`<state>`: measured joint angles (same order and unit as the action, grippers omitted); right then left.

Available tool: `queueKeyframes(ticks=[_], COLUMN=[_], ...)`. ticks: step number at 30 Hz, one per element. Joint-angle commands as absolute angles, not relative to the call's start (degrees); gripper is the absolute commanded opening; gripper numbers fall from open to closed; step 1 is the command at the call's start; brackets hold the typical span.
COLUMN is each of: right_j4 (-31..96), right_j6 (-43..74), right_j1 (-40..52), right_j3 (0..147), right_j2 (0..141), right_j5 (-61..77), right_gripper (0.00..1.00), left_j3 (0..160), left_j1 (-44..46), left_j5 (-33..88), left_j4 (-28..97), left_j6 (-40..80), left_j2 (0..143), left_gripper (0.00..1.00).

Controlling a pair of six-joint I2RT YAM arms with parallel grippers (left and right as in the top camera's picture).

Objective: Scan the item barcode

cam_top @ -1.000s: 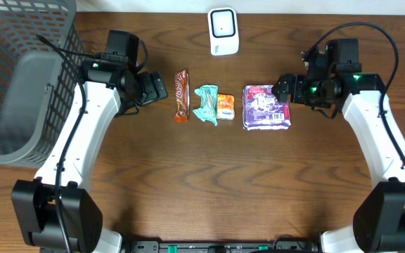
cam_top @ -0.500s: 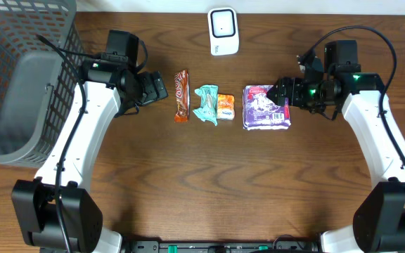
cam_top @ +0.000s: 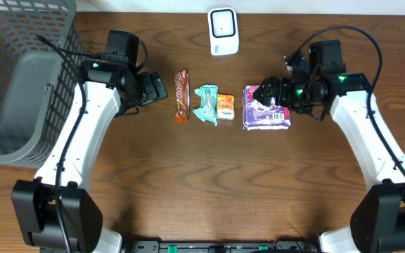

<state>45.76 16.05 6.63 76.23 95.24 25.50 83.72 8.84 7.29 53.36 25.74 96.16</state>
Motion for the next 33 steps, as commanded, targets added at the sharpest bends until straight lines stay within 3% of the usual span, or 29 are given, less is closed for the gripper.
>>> queueKeyframes(ticks=[1,33], right_j4=[45.1,45.9], right_j6=[17.1,17.1], right_j1=[6.9,11.4], right_j3=[77.0,76.9], right_j2=[95.2,95.3], right_j5=[25.6,20.8], right_gripper=[0.99,0.99], left_j3=[84.2,84.2], left_j1=[8.8,8.8], left_j5=[6.6,6.6], left_j4=[53.5,53.5], left_j6=[25.8,25.8], left_j2=[96.2,96.2], left_gripper=[0.98,0.98])
